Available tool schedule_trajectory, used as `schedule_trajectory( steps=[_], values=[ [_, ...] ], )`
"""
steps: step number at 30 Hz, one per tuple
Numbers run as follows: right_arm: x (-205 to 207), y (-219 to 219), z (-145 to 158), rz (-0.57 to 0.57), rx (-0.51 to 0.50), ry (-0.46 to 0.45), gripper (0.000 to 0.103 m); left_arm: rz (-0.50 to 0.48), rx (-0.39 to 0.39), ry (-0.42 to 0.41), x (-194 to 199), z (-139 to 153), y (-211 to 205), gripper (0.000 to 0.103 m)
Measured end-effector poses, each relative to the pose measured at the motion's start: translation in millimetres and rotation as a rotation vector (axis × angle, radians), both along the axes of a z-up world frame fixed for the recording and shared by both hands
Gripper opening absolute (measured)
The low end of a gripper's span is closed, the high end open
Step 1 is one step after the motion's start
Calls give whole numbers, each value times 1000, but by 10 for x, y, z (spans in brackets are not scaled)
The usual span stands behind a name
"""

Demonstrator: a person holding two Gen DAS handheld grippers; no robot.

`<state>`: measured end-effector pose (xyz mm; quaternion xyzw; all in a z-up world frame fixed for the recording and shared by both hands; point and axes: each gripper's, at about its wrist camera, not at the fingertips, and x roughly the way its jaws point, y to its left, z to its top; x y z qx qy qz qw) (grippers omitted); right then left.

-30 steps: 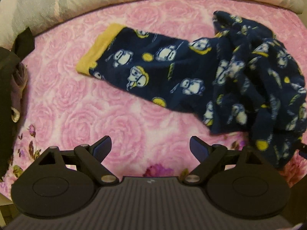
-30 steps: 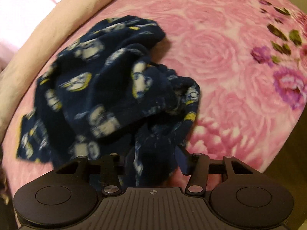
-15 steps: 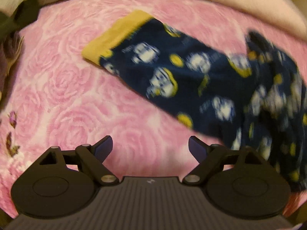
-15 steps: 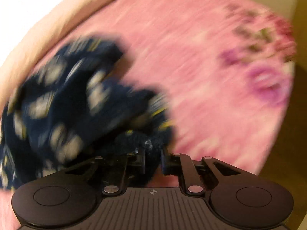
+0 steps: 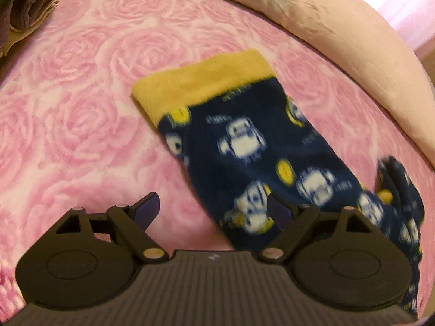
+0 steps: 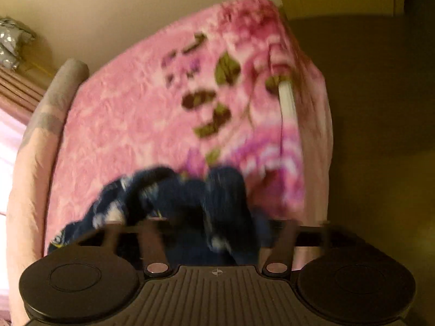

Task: Fold clothes

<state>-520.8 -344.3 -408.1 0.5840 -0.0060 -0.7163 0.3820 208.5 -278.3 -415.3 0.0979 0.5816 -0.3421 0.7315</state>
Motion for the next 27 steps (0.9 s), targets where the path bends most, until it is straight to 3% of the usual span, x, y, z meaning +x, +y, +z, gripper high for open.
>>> schedule_trajectory(
  steps=[3,5,6,8,9,10,13,19,23,25,26,27],
  values=[
    [84,39,-137,1,29,-7,65,14,26,-30,98,-164,-119,84],
    [102,64,-207,-7,30,-18,64,8,45,-39,137,-285,-200,76],
    [106,77,-237,-12,26,-26,48,5,55,-43,156,-346,-241,62],
    [111,68,-226,6,15,-28,10,-21,50,-92,145,-375,-315,44],
    [121,49,-183,21,4,-16,10,-43,39,-110,144,-372,-344,20],
    [146,19,-106,34,-15,14,9,-72,14,-97,162,-359,-377,6],
    [222,-164,220,78,-92,103,8,-41,-53,-52,283,-208,-397,5],
    [425,-834,1147,200,-347,261,7,52,-289,-92,413,645,-201,5],
    [561,-1281,1764,281,-518,367,7,104,-412,-158,201,1291,105,5],
    [629,-1504,2073,322,-603,419,7,130,-361,-191,15,1400,371,5],
    [640,-1586,2165,354,-600,439,7,143,-334,-207,-78,1453,506,5],
    [610,-1616,2152,408,-519,446,7,156,-307,-224,-171,1506,640,5]
  ],
)
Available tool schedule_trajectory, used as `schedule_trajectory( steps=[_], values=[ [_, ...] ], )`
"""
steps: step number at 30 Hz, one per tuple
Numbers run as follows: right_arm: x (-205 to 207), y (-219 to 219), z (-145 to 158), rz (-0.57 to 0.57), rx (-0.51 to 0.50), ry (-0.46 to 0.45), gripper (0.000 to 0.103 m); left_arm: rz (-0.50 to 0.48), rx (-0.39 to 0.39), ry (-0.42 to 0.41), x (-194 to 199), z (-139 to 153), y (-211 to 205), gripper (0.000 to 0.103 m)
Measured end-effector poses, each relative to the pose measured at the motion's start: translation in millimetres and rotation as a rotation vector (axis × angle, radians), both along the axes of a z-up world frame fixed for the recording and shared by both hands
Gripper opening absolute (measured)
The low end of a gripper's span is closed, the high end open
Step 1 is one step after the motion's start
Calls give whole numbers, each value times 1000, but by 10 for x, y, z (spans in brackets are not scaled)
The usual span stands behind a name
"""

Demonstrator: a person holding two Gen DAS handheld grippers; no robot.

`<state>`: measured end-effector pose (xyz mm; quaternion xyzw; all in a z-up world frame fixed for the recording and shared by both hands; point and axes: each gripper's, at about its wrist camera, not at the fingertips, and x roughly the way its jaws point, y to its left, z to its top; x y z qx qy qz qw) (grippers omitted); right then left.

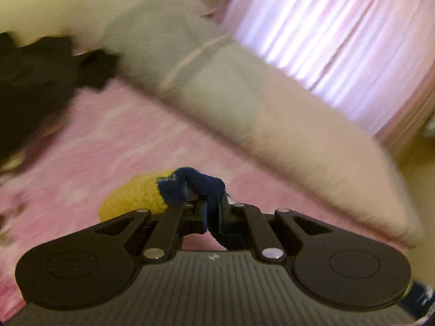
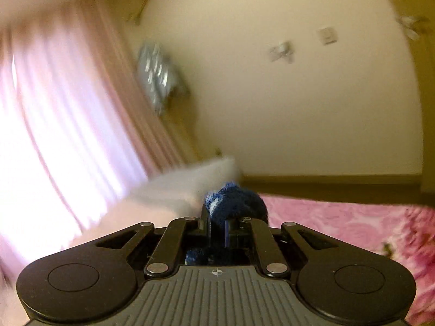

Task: Fold clothes

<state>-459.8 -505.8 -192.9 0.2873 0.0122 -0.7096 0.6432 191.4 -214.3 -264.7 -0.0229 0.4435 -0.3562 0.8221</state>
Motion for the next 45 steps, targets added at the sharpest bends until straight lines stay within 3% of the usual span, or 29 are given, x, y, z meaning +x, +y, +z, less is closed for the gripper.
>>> schedule_trajectory(
  steps=[2,5,7,8,9,10,11,14,19,23,28,30,31,32,33,35,38,40,41,43,45],
  values=[
    [-143,-27,-182,37,187,18,7,47,113,46,-206,-147,281,5],
    [-490,6,-774,48,495,-42,8,125,294,121,-474,-494,573,6],
    [-684,125,-1111,34,570,-111,8,183,375,142,-591,-704,678,8],
    [-781,184,-1280,27,607,-146,19,201,391,154,-641,-770,708,8],
    [-878,243,-1449,20,644,-180,46,219,407,165,-692,-834,736,8],
    [-974,302,-1618,13,681,-215,60,238,423,176,-742,-899,765,9],
    [-1071,361,-1787,6,718,-250,66,233,429,183,-772,-944,760,9],
    [-1244,554,-2053,-23,776,-273,66,189,475,133,-900,-1006,705,18],
    [-1437,768,-2212,-65,743,-365,66,198,472,158,-969,-1171,864,30],
    [-1472,792,-2261,-80,689,-395,66,204,481,171,-933,-1322,942,34],
    [-1402,703,-2319,-81,646,-363,65,226,474,202,-826,-1564,1022,41],
    [-1369,662,-2342,-80,630,-347,65,227,459,209,-797,-1627,1038,38],
    [-1353,641,-2354,-80,623,-339,62,213,452,200,-796,-1612,1030,29],
    [-1336,620,-2366,-80,615,-331,18,199,444,191,-796,-1595,1023,22],
    [-1307,594,-2347,-83,611,-315,9,192,428,191,-783,-1566,1026,6],
    [-1182,521,-2195,-78,608,-249,9,177,397,192,-756,-1506,1033,6],
    [-819,408,-1909,73,531,-110,9,183,400,216,-709,-1491,1023,6],
    [-619,399,-1842,182,543,-64,39,183,409,226,-705,-1494,1009,6],
    [-571,426,-1831,218,540,-64,73,184,414,225,-716,-1492,996,6],
    [-638,569,-1834,223,495,-113,78,188,422,229,-734,-1505,993,7],
    [-865,710,-1875,133,471,-197,78,191,434,228,-754,-1521,981,7]
  ],
)
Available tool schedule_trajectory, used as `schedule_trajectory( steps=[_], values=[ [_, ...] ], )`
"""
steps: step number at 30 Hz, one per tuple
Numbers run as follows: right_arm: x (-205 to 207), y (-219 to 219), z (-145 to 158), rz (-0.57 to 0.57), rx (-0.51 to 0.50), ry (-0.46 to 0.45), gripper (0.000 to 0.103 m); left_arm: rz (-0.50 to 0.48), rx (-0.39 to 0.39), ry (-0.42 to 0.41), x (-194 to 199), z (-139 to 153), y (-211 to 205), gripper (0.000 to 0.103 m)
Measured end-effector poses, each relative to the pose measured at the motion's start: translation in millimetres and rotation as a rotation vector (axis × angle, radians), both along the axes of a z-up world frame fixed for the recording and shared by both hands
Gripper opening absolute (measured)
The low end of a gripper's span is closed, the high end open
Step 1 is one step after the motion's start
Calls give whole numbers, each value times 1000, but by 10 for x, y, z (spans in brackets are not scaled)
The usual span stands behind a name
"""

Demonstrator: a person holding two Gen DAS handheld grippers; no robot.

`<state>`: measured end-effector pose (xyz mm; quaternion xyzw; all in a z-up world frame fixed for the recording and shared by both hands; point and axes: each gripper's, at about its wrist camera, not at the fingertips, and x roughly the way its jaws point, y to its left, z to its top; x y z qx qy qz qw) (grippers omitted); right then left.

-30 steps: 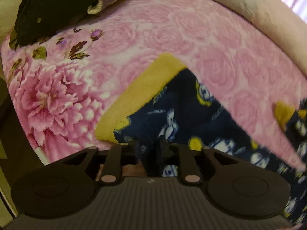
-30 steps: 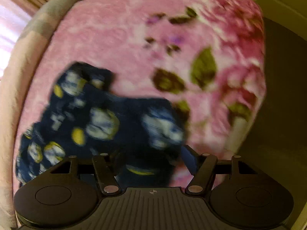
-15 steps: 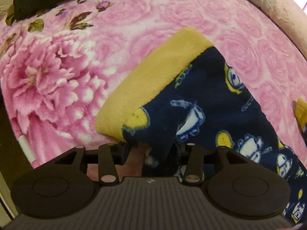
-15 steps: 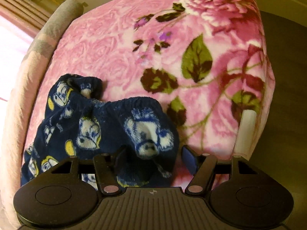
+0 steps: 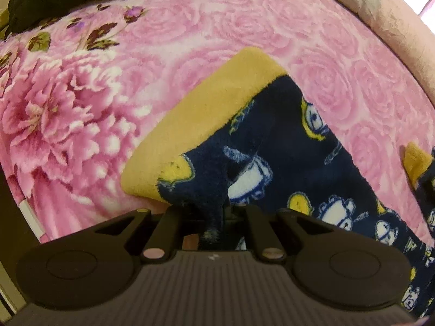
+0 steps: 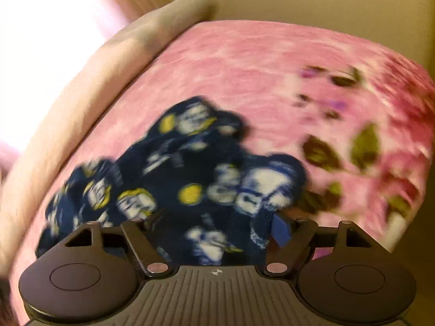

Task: Fold clothes

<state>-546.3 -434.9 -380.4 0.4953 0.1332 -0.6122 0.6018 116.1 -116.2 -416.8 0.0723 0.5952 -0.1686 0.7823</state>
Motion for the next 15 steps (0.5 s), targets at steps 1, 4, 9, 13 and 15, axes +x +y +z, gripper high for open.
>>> schedule_trajectory(
  steps=[1,4,9,13,15],
  values=[
    [-173,71,-36,-92,-4,-46,78,-1,7,-3,-9,-7,-10,7],
    [-711,278,-210,-382,3,-217,67,-5,29,-14,-38,-22,-42,7],
    [-1080,255,-618,-529,124,-347,46,-29,80,-43,-92,-24,-136,7],
    [-809,34,-626,-377,80,-298,25,-43,110,-54,-139,-12,-193,8],
    [-544,-73,-521,-225,30,-206,26,-48,124,-58,-163,-7,-218,8]
  ],
)
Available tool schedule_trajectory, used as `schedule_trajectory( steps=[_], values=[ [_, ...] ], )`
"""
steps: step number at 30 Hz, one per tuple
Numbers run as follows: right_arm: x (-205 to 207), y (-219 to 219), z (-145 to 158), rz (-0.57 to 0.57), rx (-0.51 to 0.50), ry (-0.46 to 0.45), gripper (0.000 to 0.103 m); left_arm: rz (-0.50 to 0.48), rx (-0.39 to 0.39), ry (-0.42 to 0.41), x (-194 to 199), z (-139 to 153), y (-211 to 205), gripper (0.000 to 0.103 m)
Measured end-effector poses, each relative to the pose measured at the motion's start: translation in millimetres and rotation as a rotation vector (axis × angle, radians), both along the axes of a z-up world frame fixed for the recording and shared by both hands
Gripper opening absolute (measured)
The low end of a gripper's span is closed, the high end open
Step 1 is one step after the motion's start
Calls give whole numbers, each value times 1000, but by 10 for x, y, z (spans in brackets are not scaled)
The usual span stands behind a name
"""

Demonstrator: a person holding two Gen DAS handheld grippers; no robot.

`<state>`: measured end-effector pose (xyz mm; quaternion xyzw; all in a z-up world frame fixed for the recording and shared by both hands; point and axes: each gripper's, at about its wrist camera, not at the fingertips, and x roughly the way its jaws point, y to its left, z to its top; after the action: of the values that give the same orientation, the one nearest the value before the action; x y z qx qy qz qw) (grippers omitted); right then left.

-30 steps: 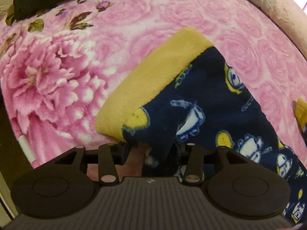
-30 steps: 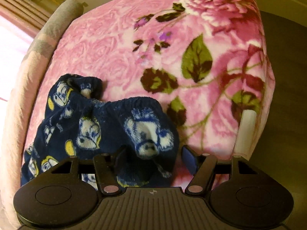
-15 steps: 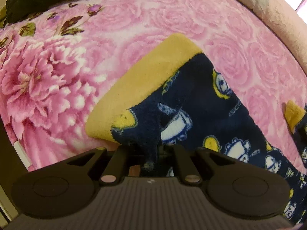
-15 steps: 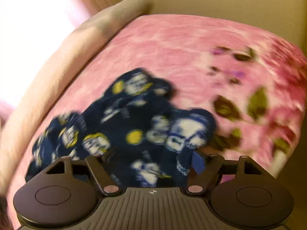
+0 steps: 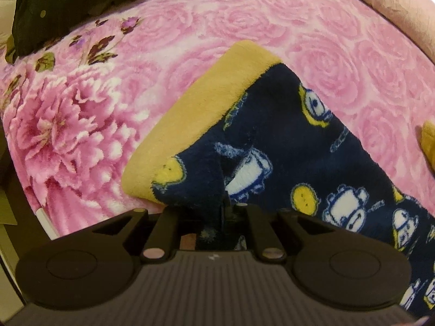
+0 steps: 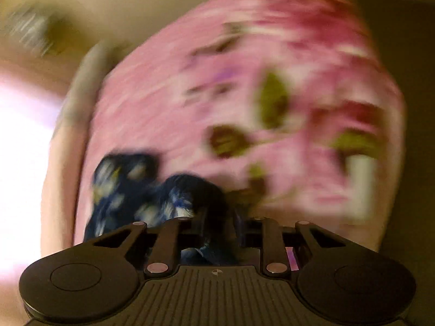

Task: Fold clothes

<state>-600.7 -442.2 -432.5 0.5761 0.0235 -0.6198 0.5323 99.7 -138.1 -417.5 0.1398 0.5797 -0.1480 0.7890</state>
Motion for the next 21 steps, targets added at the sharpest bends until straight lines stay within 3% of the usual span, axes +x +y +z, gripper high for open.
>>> schedule_trajectory(
  steps=[3,6,7,8,9,12,15,17,21],
  values=[
    [559,-109,140,261,-54,215,26,-8,21,-6,-37,7,-38,8],
    [1038,-89,143,425,-95,370,30,-11,26,-7,-74,-1,-67,7],
    [1122,-95,124,445,-101,407,37,-12,28,-7,-84,-4,-76,7],
    [1205,-101,106,465,-106,444,60,-13,30,-8,-95,-6,-86,7],
    [1289,-107,88,485,-111,481,70,-12,31,-8,-100,-7,-92,7],
    [1310,-26,137,459,-129,539,70,-10,33,-10,-115,-12,-105,8],
    [1204,-11,209,411,-167,503,70,-5,34,-12,-131,-21,-110,8],
    [1017,-45,245,372,-174,383,70,-1,32,-15,-144,-21,-109,8],
    [516,147,264,185,-160,118,70,0,29,-14,-142,-26,-100,8]
  ],
)
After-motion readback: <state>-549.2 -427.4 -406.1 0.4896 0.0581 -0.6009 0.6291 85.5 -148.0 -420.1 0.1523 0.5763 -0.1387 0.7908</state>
